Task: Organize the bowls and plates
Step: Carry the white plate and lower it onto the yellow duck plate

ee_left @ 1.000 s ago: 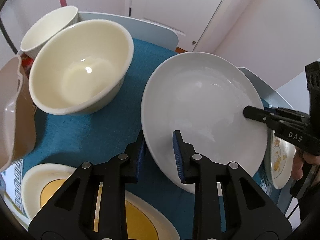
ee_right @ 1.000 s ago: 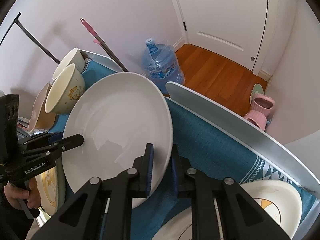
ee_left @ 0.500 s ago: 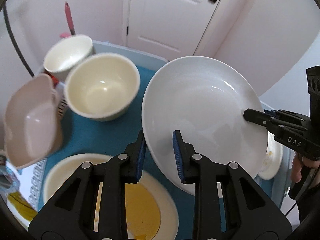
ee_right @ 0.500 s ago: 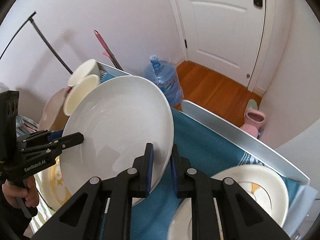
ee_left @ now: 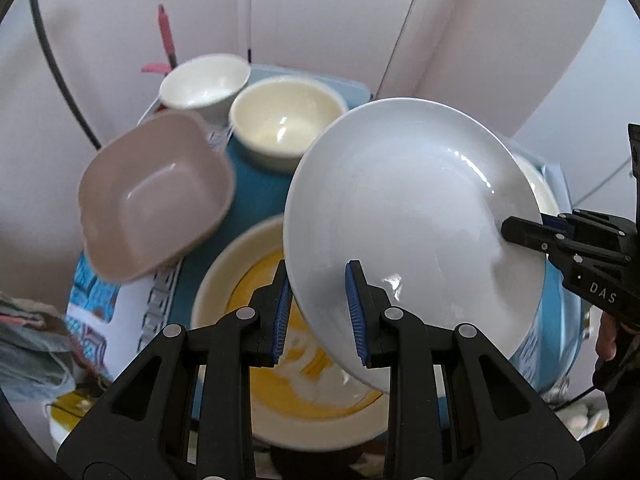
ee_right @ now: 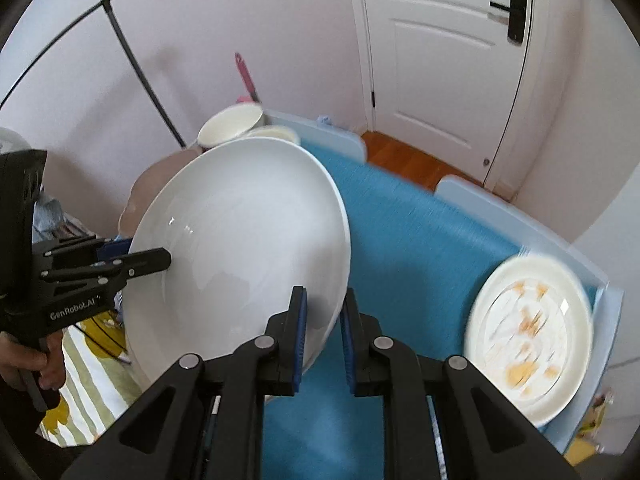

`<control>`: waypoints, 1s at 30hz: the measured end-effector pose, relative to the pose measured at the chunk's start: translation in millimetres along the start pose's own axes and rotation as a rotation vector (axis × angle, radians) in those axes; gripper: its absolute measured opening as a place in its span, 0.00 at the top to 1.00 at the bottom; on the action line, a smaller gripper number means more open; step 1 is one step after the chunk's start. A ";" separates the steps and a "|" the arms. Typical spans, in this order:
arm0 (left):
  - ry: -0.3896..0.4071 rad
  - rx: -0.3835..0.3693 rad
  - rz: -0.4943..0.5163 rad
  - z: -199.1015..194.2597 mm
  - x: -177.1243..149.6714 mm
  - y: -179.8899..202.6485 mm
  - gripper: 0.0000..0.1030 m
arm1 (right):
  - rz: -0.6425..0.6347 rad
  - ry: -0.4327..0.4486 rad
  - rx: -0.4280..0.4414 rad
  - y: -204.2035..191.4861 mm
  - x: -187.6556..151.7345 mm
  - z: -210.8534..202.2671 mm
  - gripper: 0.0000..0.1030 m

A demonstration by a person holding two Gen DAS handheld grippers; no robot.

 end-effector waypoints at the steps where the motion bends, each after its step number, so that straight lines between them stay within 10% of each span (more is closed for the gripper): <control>1: -0.011 -0.006 0.004 2.3 -6.6 -4.3 0.77 | 0.007 -0.009 -0.002 -4.1 -7.5 2.8 0.85; 10: -0.082 -0.077 0.061 24.0 -56.1 -17.1 0.77 | 0.090 -0.062 -0.050 -31.8 -55.2 34.2 0.85; 30: -0.149 -0.095 0.310 65.5 -46.4 -27.8 0.77 | 0.228 -0.038 -0.207 -47.4 -73.1 42.0 0.85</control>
Point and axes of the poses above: each gripper's, at about its wrist camera, not at the fingertips, and z roughly the way its jaws point, y to its right, x to its top, the point moved 2 cm from there along z, roughly the way its jaws point, and after that the axes turned 12 degrees about z, right-handed, at the moved point
